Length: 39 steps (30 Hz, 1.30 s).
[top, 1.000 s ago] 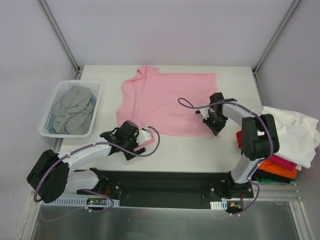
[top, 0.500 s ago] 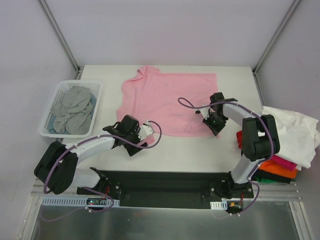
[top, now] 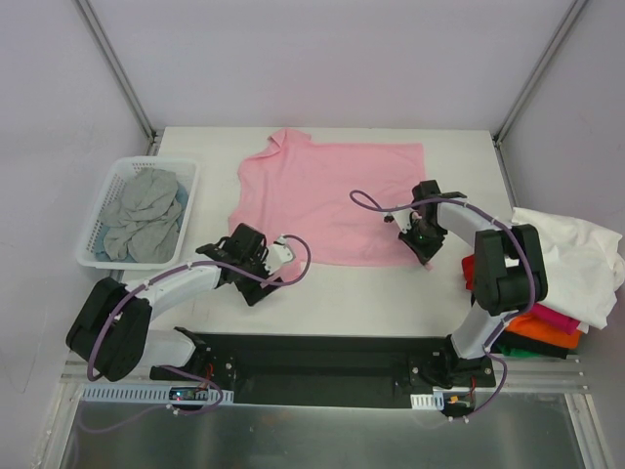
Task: Fold and stack the t-shirts
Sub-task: Grap the side of the flattened tshirt closest away from the robot with both arms
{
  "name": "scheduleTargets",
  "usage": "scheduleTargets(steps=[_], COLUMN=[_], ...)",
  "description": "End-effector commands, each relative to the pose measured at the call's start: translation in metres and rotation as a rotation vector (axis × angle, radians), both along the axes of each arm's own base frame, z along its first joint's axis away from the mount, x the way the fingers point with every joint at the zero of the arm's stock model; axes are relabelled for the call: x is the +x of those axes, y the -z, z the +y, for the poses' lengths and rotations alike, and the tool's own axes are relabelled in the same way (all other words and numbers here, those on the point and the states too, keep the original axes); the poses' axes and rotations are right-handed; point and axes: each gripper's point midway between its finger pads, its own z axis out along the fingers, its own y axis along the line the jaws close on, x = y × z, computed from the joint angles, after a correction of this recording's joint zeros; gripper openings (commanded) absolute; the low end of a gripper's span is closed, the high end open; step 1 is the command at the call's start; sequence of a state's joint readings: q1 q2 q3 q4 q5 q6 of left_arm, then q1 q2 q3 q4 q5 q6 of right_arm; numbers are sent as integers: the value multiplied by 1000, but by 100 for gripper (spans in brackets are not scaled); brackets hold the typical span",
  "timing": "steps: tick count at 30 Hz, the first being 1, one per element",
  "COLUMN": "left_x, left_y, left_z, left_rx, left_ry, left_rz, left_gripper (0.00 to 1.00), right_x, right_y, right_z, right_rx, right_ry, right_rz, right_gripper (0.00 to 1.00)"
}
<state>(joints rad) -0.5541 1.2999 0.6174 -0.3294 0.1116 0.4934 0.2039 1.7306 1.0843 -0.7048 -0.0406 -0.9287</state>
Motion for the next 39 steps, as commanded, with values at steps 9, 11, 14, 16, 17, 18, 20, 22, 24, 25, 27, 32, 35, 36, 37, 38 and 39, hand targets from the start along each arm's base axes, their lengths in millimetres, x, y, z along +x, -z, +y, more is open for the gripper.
scheduleTargets(steps=[9,11,14,16,17,18,20,22,24,25,27,32,35,36,37,38,39], left_x=[-44,-45,-46,-48,-47,-48,-48,-49,-49,-49,-47,-30,-17,-12,-5,-1,3], left_y=[23,23,26,28,28,28,28,29,29,28,25,11,-3,-7,-14,-21,-26], left_z=[33,30,28,28,27,27,26,26,27,27,25,18,11,10,6,4,2], left_rx=[111,104,113,121,117,118,116,116,119,117,106,80,58,55,42,30,23], left_ry=[20,28,40,44,45,47,49,48,52,50,48,44,49,50,51,52,54], left_rz=[200,223,262,285,290,295,297,301,300,300,288,216,160,142,114,90,73], left_gripper=[74,69,61,54,52,48,39,34,25,22,14,0,0,0,0,0,0], right_x=[12,10,10,10,9,9,9,9,9,10,10,8,8,9,9,8,9], right_y=[-13,-13,-14,-16,-16,-16,-16,-16,-15,-16,-16,-19,-28,-31,-34,-40,-45], right_z=[-11,-11,-12,-12,-12,-12,-11,-11,-11,-11,-10,-9,-9,-8,-8,-7,-7], right_rx=[-14,-15,-16,-16,-16,-15,-14,-15,-15,-14,-10,-3,2,5,7,9,11], right_ry=[17,14,15,15,15,17,14,14,14,14,15,22,31,27,29,29,27], right_rz=[-32,-33,-36,-39,-39,-40,-39,-37,-34,-39,-36,-35,-49,-53,-59,-68,-80], right_gripper=[9,8,8,8,8,8,7,7,7,6,5,1,1,1,1,1,1])
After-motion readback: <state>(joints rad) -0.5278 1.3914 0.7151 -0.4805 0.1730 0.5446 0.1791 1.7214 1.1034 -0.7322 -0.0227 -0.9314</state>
